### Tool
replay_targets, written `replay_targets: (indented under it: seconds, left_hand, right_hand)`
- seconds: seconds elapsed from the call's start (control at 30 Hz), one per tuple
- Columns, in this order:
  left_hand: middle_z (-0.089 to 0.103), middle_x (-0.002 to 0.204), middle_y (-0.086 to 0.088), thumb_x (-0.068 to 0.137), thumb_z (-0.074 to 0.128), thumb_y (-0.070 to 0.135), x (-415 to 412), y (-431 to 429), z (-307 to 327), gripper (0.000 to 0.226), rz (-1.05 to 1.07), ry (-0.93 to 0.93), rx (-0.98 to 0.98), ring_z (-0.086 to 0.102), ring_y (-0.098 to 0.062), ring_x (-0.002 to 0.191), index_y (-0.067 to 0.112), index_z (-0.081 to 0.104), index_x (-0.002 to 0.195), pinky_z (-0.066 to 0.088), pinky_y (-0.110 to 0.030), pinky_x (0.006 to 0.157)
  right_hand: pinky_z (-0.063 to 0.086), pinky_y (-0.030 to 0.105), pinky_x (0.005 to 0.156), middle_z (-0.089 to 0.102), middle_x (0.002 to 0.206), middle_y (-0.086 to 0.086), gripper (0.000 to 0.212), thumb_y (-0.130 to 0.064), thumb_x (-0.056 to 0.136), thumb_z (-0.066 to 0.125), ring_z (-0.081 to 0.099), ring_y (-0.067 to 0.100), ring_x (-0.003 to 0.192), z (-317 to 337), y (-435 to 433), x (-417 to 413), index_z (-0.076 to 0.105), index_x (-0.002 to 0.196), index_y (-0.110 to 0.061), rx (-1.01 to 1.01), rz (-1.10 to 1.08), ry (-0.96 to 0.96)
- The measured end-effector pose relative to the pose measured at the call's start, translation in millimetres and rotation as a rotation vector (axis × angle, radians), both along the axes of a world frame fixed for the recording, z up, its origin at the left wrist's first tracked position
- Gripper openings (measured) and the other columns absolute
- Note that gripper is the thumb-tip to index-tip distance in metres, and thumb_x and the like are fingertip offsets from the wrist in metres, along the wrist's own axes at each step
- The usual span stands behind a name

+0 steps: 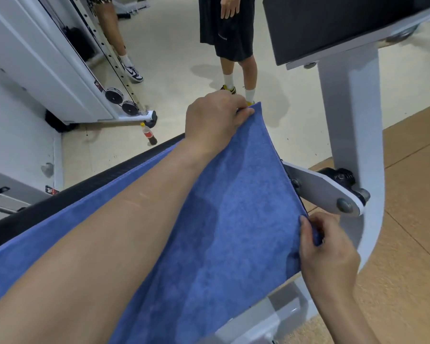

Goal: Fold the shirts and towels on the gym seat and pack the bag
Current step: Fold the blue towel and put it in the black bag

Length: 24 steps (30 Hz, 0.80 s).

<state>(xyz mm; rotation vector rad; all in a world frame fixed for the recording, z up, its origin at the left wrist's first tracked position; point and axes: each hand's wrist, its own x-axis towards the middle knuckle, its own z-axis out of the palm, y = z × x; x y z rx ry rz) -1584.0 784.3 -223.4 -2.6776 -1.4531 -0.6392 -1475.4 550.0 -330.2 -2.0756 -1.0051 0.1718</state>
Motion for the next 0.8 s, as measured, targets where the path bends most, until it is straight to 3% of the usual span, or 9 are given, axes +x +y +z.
replay_targets:
  seconds: [0.13, 0.23, 0.3, 0.37, 0.53, 0.67, 0.8]
  left_hand:
    - [0.058, 0.096, -0.005, 0.094, 0.053, 0.043, -12, -13, 4, 0.031, -0.018, 0.049, 0.078, 0.052, -0.027, 0.092, 0.02, 0.066, 0.111, 0.039, -0.037, 0.071]
    - [0.057, 0.094, -0.012, 0.086, 0.061, 0.017, -45, -51, -3, 0.025, -0.076, -0.05, 0.185, 0.052, -0.034, 0.085, 0.012, 0.066, 0.11, 0.048, -0.045, 0.063]
    - [0.057, 0.088, -0.009, 0.084, 0.06, 0.008, -68, -99, -16, 0.021, -0.091, -0.033, 0.094, 0.053, -0.033, 0.08, 0.012, 0.068, 0.102, 0.049, -0.043, 0.054]
    - [0.058, 0.087, -0.004, 0.085, 0.056, 0.011, -96, -149, -33, 0.017, -0.063, -0.027, -0.027, 0.055, -0.029, 0.077, 0.015, 0.069, 0.096, 0.05, -0.041, 0.052]
    - [0.059, 0.098, 0.011, 0.089, 0.047, 0.029, -192, -257, -61, 0.027, 0.232, -0.142, -0.185, 0.057, -0.015, 0.083, 0.019, 0.071, 0.097, 0.047, -0.026, 0.073]
    - [0.054, 0.101, 0.016, 0.089, 0.046, 0.033, -265, -319, -57, 0.032, 0.537, -0.219, -0.188, 0.053, -0.008, 0.089, 0.018, 0.071, 0.101, 0.039, -0.016, 0.081]
    - [0.055, 0.112, 0.008, 0.091, 0.058, 0.013, -326, -341, -45, 0.025, 0.8, -0.346, -0.166, 0.053, -0.012, 0.103, 0.014, 0.066, 0.115, 0.049, -0.035, 0.091]
  right_hand:
    - [0.035, 0.028, 0.068, 0.06, 0.1, 0.011, 0.021, -0.027, 0.096, 0.055, 0.056, 0.027, 0.084, -8, -2, 4, 0.061, 0.102, -0.008, 0.007, -0.021, -0.053]
    - [0.042, 0.033, 0.072, 0.055, 0.106, 0.021, 0.027, -0.02, 0.092, 0.054, 0.053, 0.034, 0.093, -12, -11, 8, 0.062, 0.108, 0.0, 0.099, 0.03, -0.207]
    - [0.045, 0.039, 0.075, 0.053, 0.106, 0.021, 0.026, -0.016, 0.091, 0.052, 0.053, 0.035, 0.093, -13, -17, 7, 0.063, 0.108, 0.001, 0.137, 0.119, -0.249]
    - [0.045, 0.04, 0.078, 0.054, 0.107, 0.017, 0.03, -0.017, 0.091, 0.049, 0.052, 0.032, 0.095, -14, -18, 4, 0.064, 0.11, 0.0, 0.096, 0.236, -0.25]
    - [0.044, 0.047, 0.08, 0.056, 0.111, 0.021, 0.029, -0.008, 0.085, 0.059, 0.05, 0.041, 0.097, 3, -20, -6, 0.062, 0.114, 0.0, -0.079, 0.284, -0.328]
    - [0.035, 0.044, 0.09, 0.06, 0.11, 0.023, 0.036, -0.016, 0.083, 0.048, 0.053, 0.043, 0.098, 32, -3, -48, 0.062, 0.112, 0.001, 0.017, 0.481, -0.324]
    - [0.041, 0.038, 0.092, 0.059, 0.124, 0.012, 0.034, -0.009, 0.086, 0.063, 0.049, 0.032, 0.113, 65, 16, -128, 0.061, 0.12, -0.005, 0.049, 0.826, -0.23]
